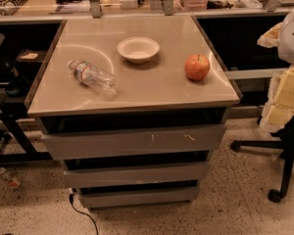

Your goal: Open bottom drawer

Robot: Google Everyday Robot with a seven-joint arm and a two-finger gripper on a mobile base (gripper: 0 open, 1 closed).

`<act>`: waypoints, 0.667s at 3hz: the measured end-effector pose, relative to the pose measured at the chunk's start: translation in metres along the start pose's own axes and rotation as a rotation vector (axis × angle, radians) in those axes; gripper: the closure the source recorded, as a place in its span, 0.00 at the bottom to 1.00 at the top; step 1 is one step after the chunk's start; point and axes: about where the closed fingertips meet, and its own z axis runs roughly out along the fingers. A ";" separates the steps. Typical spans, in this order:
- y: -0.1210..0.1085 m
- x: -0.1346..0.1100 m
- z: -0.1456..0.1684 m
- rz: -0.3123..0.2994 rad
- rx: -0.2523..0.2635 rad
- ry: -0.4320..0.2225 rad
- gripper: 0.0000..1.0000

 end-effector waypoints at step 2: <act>0.011 -0.001 0.010 0.010 0.003 0.001 0.00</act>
Offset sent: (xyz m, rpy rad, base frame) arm -0.0187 0.0116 -0.0377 0.0015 0.0183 -0.0241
